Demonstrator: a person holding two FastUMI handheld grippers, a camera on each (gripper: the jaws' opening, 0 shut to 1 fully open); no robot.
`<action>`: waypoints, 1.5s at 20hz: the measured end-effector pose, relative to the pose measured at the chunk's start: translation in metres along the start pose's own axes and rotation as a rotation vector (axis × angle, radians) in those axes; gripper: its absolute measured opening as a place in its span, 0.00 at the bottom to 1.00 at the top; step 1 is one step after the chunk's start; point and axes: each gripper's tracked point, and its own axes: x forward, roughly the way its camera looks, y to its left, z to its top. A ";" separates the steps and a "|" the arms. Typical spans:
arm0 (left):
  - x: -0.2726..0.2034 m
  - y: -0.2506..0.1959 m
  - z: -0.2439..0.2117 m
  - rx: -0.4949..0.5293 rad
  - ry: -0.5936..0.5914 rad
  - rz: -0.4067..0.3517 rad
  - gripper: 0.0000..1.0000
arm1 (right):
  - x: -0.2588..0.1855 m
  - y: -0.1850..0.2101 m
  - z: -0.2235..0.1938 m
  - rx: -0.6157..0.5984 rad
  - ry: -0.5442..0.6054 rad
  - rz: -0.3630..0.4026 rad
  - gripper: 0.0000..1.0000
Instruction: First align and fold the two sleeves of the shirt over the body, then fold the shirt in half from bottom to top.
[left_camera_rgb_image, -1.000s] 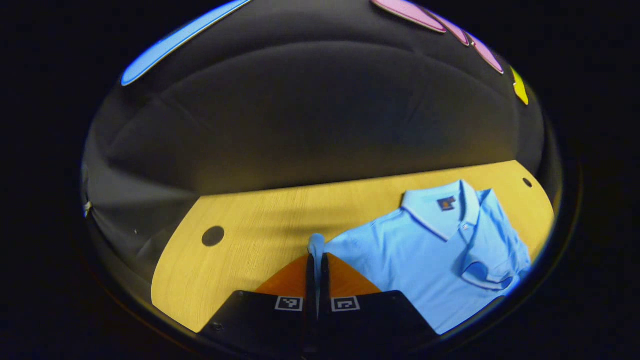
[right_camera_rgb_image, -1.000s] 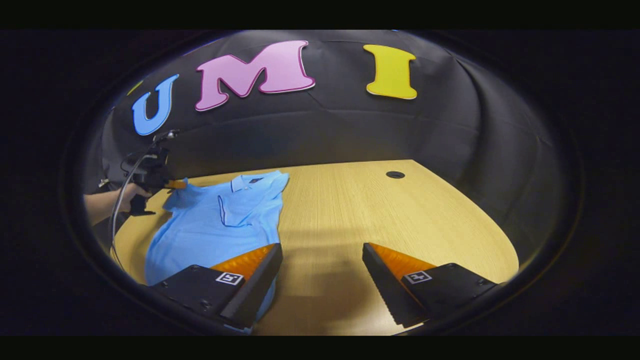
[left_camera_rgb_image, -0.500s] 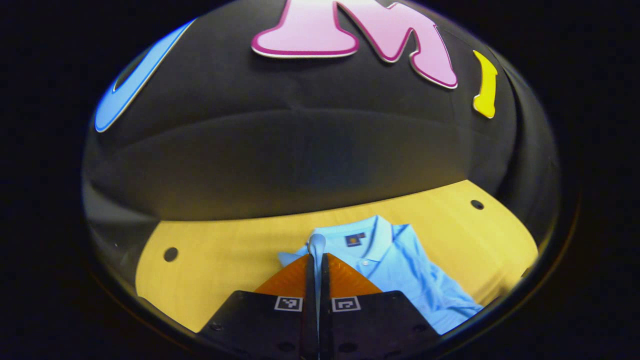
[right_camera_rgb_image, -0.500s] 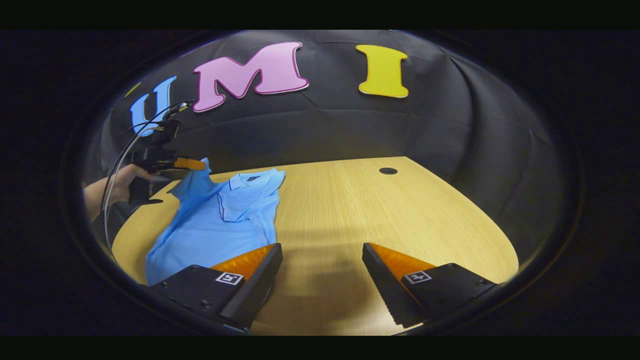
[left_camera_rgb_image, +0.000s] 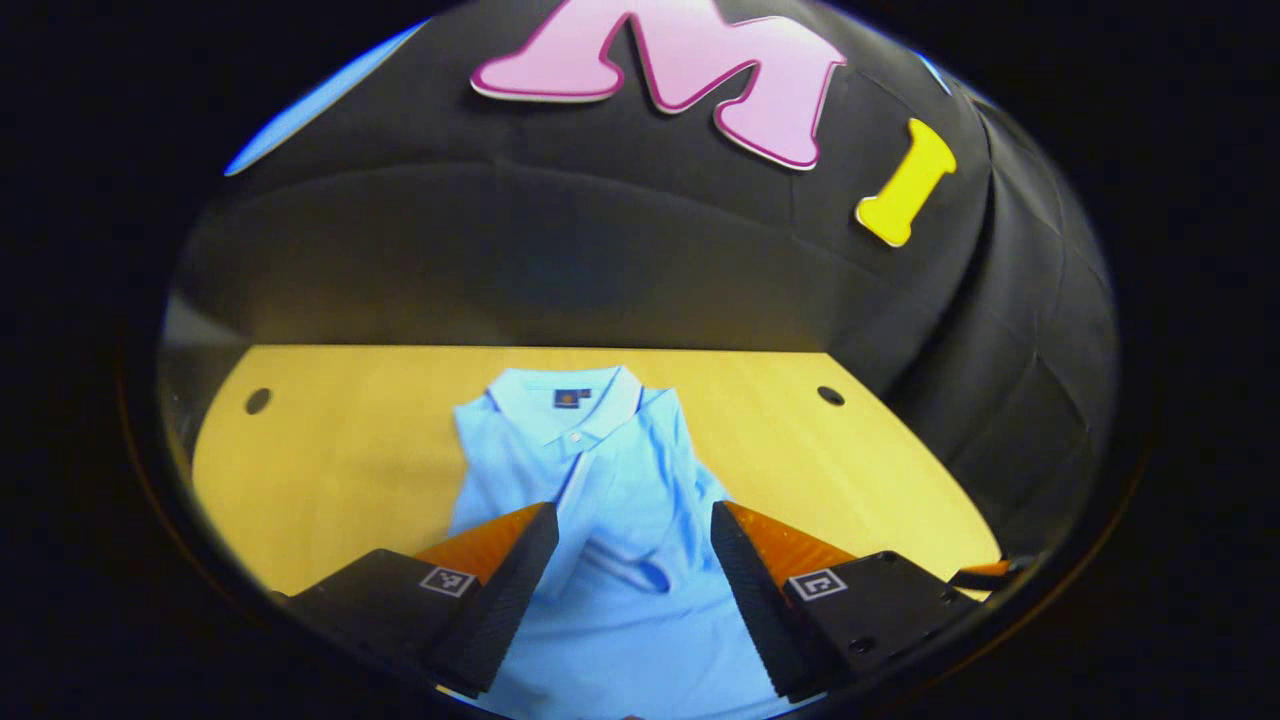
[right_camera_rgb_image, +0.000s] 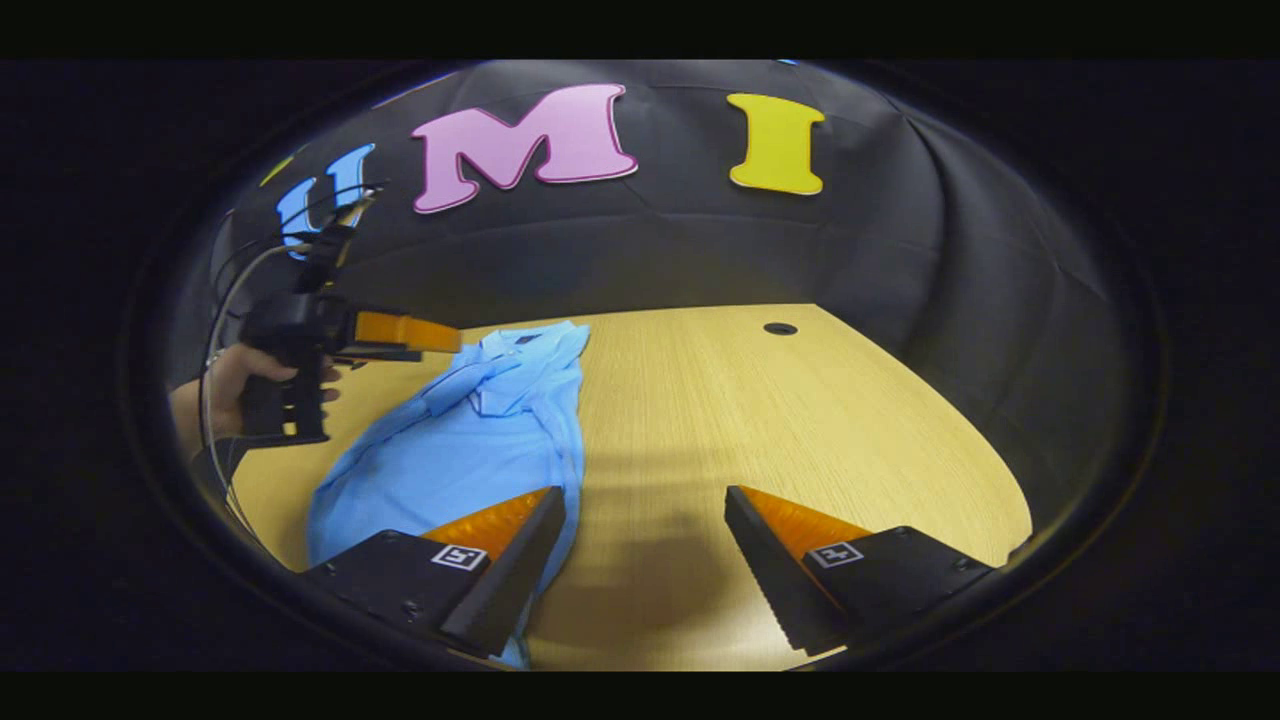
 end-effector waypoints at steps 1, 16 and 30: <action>-0.026 0.004 -0.009 0.011 -0.005 0.016 0.98 | -0.007 0.006 -0.007 0.001 0.021 0.013 1.00; -0.199 0.015 -0.255 -0.144 0.264 0.212 0.98 | -0.055 0.083 -0.128 0.034 0.340 0.047 0.98; -0.183 -0.010 -0.265 0.038 0.321 0.106 0.49 | -0.042 0.090 -0.132 -0.089 0.371 0.033 0.34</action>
